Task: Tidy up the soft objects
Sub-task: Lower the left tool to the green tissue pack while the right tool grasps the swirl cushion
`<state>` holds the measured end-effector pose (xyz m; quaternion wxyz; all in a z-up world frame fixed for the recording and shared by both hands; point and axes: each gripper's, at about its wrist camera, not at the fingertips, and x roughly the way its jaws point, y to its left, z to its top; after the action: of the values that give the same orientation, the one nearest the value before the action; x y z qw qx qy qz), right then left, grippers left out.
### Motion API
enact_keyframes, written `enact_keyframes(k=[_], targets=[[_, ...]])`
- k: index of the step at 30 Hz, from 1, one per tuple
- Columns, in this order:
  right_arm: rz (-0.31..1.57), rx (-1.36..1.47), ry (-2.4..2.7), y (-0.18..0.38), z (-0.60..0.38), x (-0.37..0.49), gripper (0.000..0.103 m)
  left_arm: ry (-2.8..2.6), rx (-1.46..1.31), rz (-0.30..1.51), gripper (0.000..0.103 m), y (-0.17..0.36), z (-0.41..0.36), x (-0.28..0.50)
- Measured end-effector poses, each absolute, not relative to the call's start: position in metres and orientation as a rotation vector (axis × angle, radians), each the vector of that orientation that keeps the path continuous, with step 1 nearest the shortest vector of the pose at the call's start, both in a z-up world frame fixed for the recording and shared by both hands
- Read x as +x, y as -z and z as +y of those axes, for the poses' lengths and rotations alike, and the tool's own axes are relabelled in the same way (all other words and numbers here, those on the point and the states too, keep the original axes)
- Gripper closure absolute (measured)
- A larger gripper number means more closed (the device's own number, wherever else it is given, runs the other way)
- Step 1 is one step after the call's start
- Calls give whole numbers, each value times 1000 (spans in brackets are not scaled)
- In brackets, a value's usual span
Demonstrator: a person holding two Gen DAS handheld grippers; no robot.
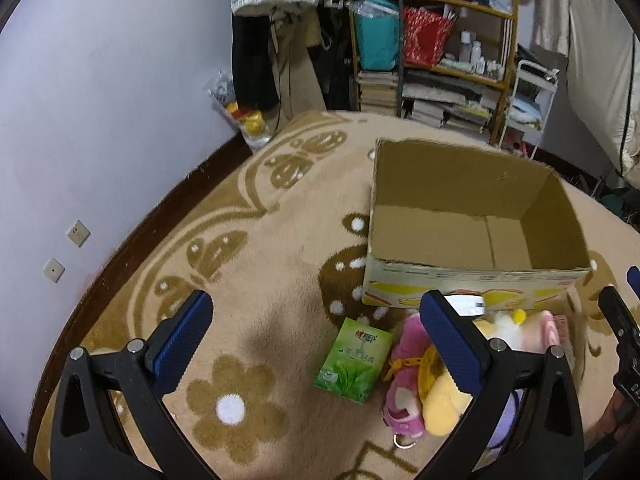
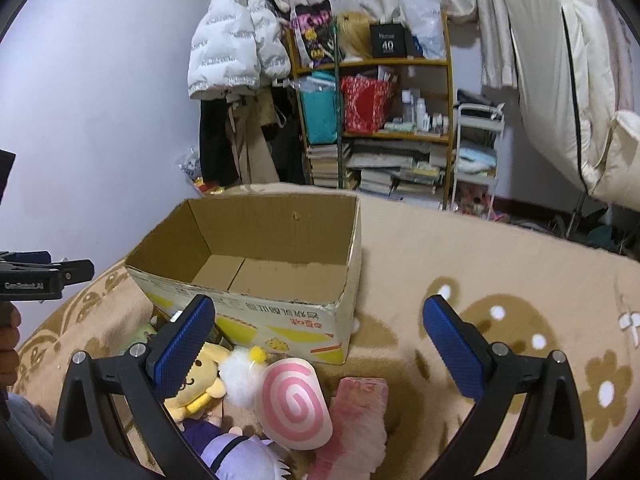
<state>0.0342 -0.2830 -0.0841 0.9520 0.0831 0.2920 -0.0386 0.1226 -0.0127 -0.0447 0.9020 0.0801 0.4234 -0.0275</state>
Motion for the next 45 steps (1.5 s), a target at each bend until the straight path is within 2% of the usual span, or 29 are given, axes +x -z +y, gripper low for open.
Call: enact_keyframes(k=[12, 23, 28, 30, 35, 37, 39, 45], targets=[[737, 150, 11, 124, -275, 59, 0, 51, 172, 1092, 1, 102, -9, 156], [823, 174, 20, 147, -281, 69, 0, 47, 191, 1219, 1, 139, -10, 166], [860, 199, -12, 156, -284, 71, 13, 77, 191, 1260, 1, 148, -14, 166], [864, 209, -39, 157, -283, 71, 29, 90, 199, 1267, 1, 151, -17, 165], [884, 214, -98, 160, -275, 70, 48, 104, 215, 1269, 1, 153, -22, 164], [890, 215, -112, 161, -271, 70, 50, 105, 209, 1272, 1, 152, -20, 164], [904, 213, -129, 162, -268, 70, 56, 105, 200, 1279, 1, 154, -19, 165], [933, 227, -146, 167, -266, 71, 61, 95, 170, 1307, 2, 162, -14, 169]])
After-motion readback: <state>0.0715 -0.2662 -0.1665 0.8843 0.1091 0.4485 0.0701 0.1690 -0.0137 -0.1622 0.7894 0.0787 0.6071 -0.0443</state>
